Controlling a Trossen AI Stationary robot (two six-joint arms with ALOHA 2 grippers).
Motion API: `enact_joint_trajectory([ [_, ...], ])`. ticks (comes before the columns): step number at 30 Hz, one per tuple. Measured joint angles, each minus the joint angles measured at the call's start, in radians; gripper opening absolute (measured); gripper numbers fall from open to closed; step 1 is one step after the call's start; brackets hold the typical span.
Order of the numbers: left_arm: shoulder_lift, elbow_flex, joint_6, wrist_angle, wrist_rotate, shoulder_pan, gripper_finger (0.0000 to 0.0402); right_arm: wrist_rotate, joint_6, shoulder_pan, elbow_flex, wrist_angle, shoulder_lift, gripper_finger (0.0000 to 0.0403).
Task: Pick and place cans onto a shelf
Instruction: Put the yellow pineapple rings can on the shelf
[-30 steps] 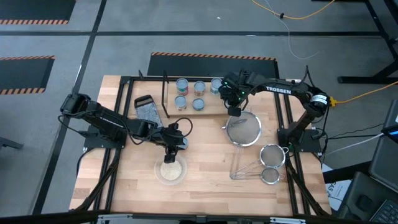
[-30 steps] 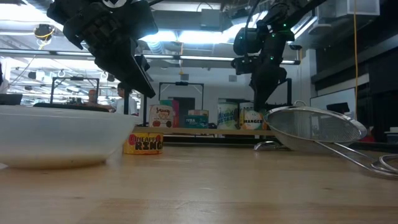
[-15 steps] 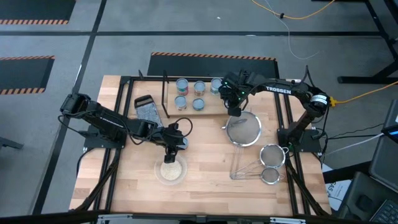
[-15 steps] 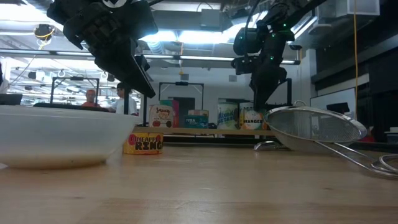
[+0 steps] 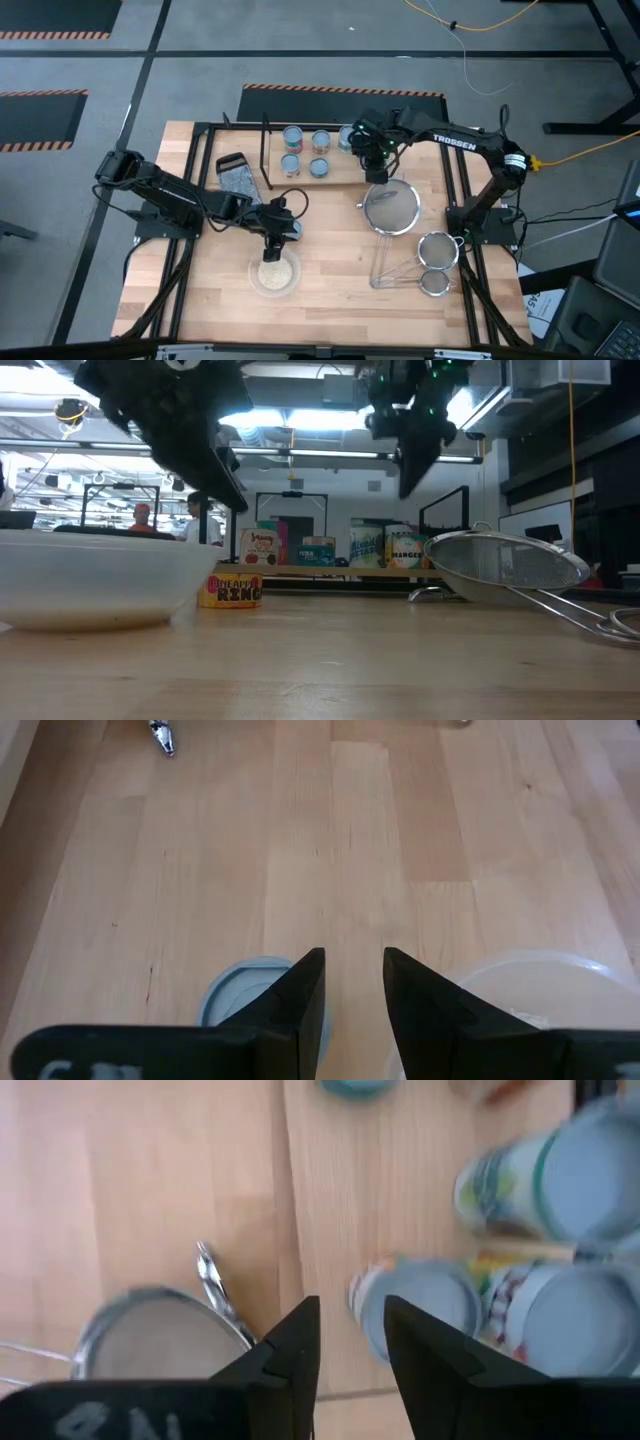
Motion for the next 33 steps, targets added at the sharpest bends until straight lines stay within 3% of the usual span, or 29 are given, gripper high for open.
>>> enact_joint_trajectory([
  [5, -0.077, 0.000, 0.009, -0.013, 0.003, -0.019, 0.0098, -0.019, 0.049, 0.062, 0.081, 0.021, 0.000, 0.0118],
  [11, -0.246, 0.000, 0.019, -0.103, -0.025, -0.076, 0.0098, -0.064, 0.225, 0.138, 0.100, 0.195, -0.001, 0.0118],
  [23, -0.610, 0.000, -0.059, -0.372, -0.354, -0.320, 0.0098, -0.115, 0.232, 0.301, 0.065, 0.460, 0.018, 0.0118],
  [29, -0.672, -0.085, -0.028, -0.307, -0.463, -0.408, 0.0098, -0.116, 0.231, 0.391, 0.064, 0.594, 0.089, 0.0118],
  [33, -0.690, -0.203, 0.001, -0.140, -0.473, -0.429, 0.0098, -0.117, 0.229, 0.435, 0.063, 0.647, 0.143, 0.0118],
])
